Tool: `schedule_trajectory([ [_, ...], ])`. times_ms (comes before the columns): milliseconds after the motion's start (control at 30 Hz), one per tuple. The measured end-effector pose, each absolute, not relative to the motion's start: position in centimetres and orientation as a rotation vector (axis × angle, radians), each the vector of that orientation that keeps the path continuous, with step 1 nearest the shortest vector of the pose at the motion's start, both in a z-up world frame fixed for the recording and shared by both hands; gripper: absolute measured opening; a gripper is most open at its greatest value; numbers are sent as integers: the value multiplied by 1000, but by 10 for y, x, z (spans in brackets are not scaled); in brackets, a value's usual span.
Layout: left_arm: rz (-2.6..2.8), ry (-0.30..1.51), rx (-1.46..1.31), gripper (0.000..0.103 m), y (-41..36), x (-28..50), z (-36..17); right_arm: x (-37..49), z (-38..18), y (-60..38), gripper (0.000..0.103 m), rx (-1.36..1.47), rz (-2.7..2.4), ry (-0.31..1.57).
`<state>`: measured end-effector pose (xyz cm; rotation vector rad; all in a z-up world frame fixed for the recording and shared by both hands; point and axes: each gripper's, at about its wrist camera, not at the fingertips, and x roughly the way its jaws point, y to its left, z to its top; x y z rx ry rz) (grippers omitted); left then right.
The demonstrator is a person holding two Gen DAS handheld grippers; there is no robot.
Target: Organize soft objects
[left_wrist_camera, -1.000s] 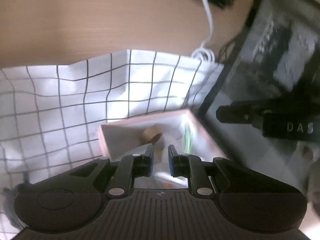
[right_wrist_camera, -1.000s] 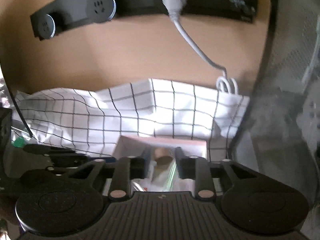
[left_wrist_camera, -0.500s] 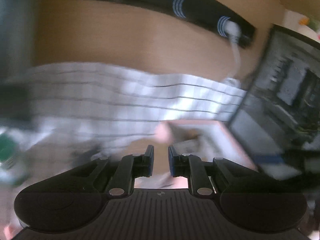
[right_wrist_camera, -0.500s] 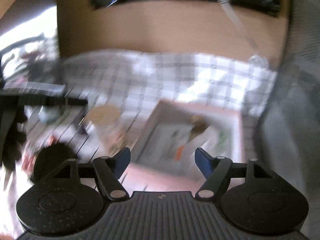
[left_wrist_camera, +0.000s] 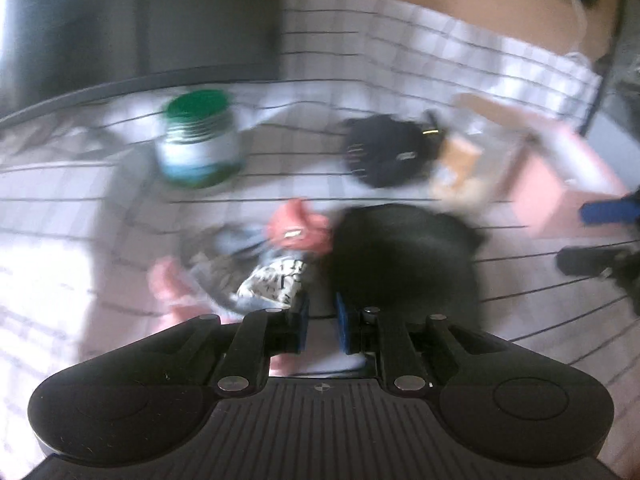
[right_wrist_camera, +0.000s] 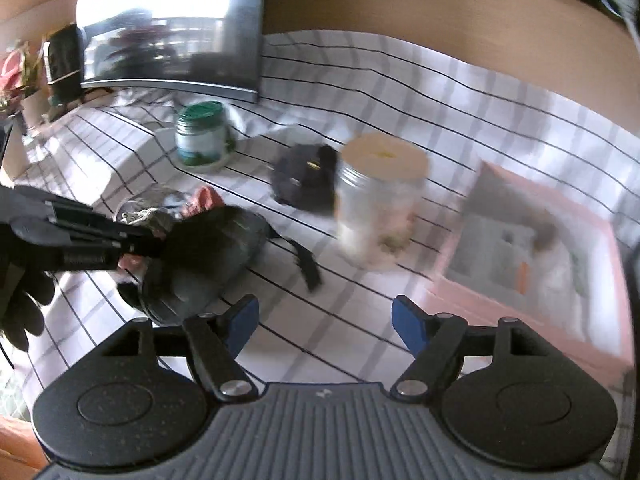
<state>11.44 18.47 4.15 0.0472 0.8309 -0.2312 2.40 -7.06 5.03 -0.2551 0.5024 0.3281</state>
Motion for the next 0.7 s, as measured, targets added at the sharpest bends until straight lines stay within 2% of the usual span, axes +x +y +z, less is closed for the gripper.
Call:
schedule_trajectory([
  [200, -129, 781, -51, 17, 238, 106, 57, 46, 53, -29, 78, -250, 436, 517],
  [400, -90, 639, -211, 17, 279, 97, 83, 70, 37, 4, 78, -266, 428, 563],
  [533, -113, 694, -190, 17, 278, 106, 82, 80, 25, 0, 78, -231, 371, 604],
  [700, -26, 784, -235, 17, 285, 110, 58, 81, 23, -22, 78, -132, 362, 644],
])
